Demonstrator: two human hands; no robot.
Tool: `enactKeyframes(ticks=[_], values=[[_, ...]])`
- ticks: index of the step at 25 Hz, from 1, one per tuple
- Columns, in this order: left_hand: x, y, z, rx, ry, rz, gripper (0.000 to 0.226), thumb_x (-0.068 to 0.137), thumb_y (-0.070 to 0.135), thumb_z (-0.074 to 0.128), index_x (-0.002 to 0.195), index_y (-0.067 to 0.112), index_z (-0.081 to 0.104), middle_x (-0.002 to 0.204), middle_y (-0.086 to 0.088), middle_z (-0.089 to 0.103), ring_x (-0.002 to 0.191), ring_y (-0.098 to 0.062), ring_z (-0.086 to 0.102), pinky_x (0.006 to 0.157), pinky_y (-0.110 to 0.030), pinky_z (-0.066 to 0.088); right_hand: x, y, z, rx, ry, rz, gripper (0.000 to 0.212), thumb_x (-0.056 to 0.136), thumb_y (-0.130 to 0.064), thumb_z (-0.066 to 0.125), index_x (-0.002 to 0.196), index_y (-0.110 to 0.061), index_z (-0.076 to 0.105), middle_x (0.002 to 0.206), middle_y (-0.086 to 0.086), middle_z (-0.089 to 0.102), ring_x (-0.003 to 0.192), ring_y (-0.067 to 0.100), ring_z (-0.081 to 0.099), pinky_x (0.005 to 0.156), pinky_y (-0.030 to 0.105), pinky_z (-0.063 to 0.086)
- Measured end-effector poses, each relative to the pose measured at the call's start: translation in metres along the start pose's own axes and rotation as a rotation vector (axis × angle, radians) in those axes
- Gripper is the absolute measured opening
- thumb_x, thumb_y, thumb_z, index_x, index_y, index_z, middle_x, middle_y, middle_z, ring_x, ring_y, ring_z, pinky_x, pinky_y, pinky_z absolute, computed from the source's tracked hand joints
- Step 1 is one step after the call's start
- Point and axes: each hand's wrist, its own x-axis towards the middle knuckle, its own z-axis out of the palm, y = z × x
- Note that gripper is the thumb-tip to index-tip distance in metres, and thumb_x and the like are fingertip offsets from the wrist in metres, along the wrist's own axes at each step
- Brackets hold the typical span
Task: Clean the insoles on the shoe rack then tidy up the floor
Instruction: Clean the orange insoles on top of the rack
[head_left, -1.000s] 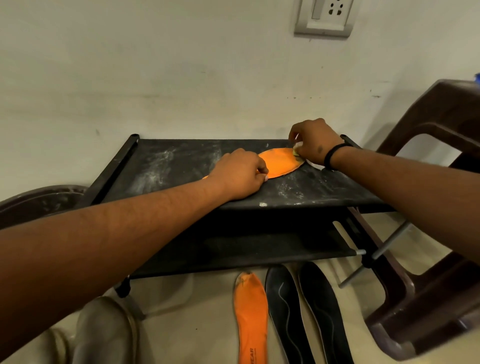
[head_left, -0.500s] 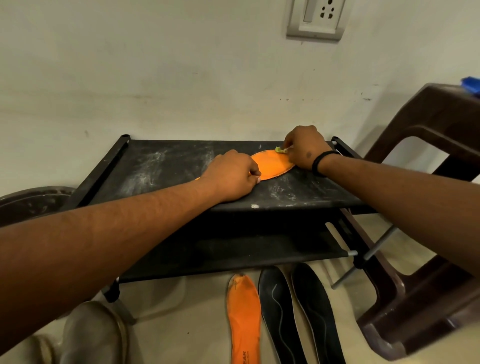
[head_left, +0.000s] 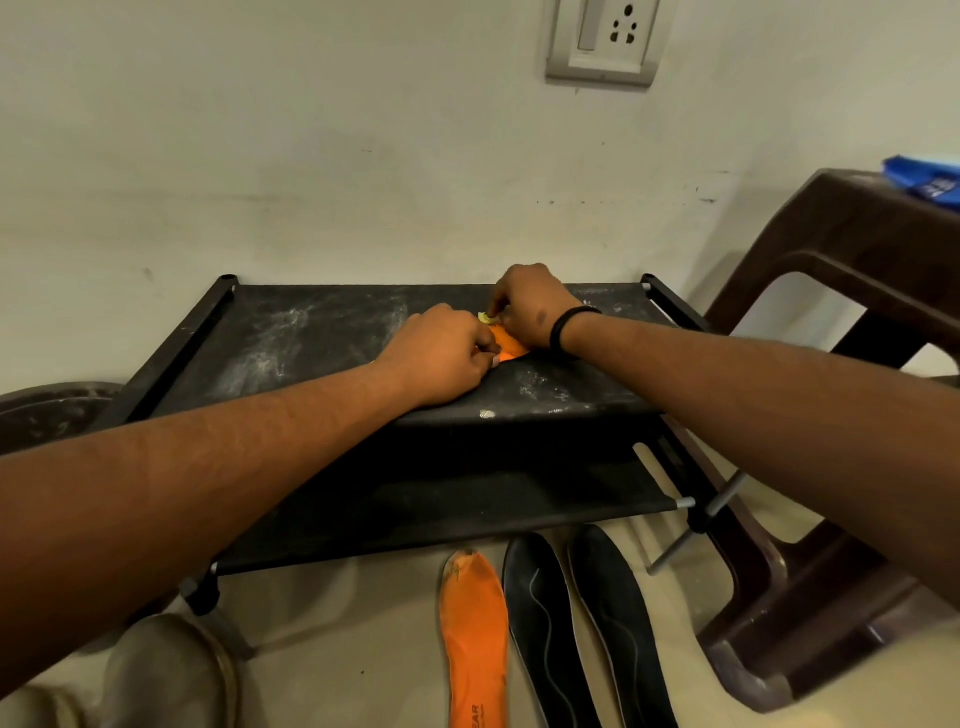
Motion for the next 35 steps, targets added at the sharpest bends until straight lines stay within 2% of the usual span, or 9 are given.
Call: enactKeyframes(ticks=[5,10,14,17,21,25,27,31,35], values=[[-0.001,0.0,-0.001,-0.043,-0.008,-0.006,0.025,0.094,0.035,0.062,0.114,0.027,0.076,0.121,0.005,0.072,0.117,-0.021,0.061,0.101,-0.047,0.048,0.003,0.017,-0.008,-0.205,0.147,0.147,0.021,0.091,-0.024,0.06,0.102,-0.007,0.067,0.105,0.019,0.065,0.094,0.039,0.062,0.081,0.041,0.054],[-0.001,0.001,-0.003,-0.038,-0.006,-0.011,0.026,0.095,0.036,0.062,0.115,0.025,0.076,0.122,0.003,0.072,0.119,-0.021,0.059,0.102,-0.047,0.047,0.003,0.033,-0.012,-0.094,0.124,0.22,0.02,0.088,-0.026,0.066,0.093,-0.007,0.072,0.098,0.017,0.069,0.089,0.034,0.063,0.077,0.037,0.055],[-0.001,0.0,-0.002,-0.037,-0.019,-0.015,0.026,0.095,0.037,0.062,0.115,0.026,0.075,0.124,0.003,0.071,0.122,-0.02,0.058,0.103,-0.048,0.046,-0.008,0.031,-0.016,0.008,0.046,0.088,0.015,0.087,-0.009,0.066,0.095,-0.005,0.077,0.103,0.012,0.073,0.096,0.026,0.065,0.084,0.031,0.053],[-0.001,-0.002,-0.001,-0.044,-0.014,-0.015,0.026,0.093,0.037,0.063,0.114,0.028,0.076,0.122,0.004,0.072,0.121,-0.021,0.058,0.102,-0.049,0.046,-0.025,0.026,-0.019,0.048,-0.025,-0.036,0.018,0.084,-0.002,0.064,0.097,-0.005,0.078,0.106,0.009,0.073,0.1,0.023,0.065,0.081,0.022,0.044],[-0.002,0.0,0.0,-0.052,-0.013,-0.005,0.025,0.093,0.036,0.063,0.113,0.028,0.076,0.121,0.004,0.072,0.12,-0.021,0.059,0.101,-0.049,0.047,-0.033,0.03,-0.03,0.058,-0.12,-0.099,0.02,0.082,-0.001,0.065,0.095,-0.008,0.078,0.102,0.007,0.074,0.095,0.02,0.065,0.083,0.024,0.048],[-0.002,0.0,-0.001,-0.067,0.004,-0.006,0.024,0.093,0.034,0.064,0.111,0.026,0.077,0.121,0.003,0.073,0.121,-0.021,0.06,0.102,-0.048,0.047,-0.016,0.051,-0.045,0.089,0.17,0.09,0.015,0.085,-0.009,0.066,0.093,-0.008,0.079,0.097,0.009,0.075,0.093,0.022,0.067,0.077,0.022,0.044],[-0.002,0.0,-0.002,-0.063,0.002,-0.007,0.024,0.093,0.034,0.064,0.112,0.026,0.077,0.122,0.003,0.072,0.12,-0.02,0.06,0.103,-0.048,0.047,-0.013,0.055,-0.038,0.108,0.214,0.18,0.018,0.084,-0.006,0.064,0.094,-0.008,0.079,0.1,0.011,0.075,0.095,0.024,0.067,0.078,0.023,0.047],[-0.003,0.002,-0.003,-0.061,-0.012,-0.015,0.024,0.094,0.034,0.064,0.113,0.025,0.076,0.123,0.004,0.072,0.121,-0.019,0.06,0.104,-0.048,0.047,-0.017,0.043,-0.022,0.017,0.069,0.105,0.026,0.084,0.001,0.059,0.102,-0.006,0.077,0.112,0.013,0.072,0.105,0.027,0.064,0.089,0.028,0.049],[-0.005,0.005,-0.005,-0.021,-0.02,-0.025,0.025,0.094,0.036,0.062,0.113,0.027,0.076,0.121,0.004,0.072,0.12,-0.02,0.058,0.099,-0.046,0.049,-0.027,0.034,-0.023,0.028,-0.057,-0.008,0.027,0.084,0.0,0.06,0.1,-0.011,0.078,0.113,0.008,0.071,0.103,0.02,0.062,0.079,0.021,0.041]])
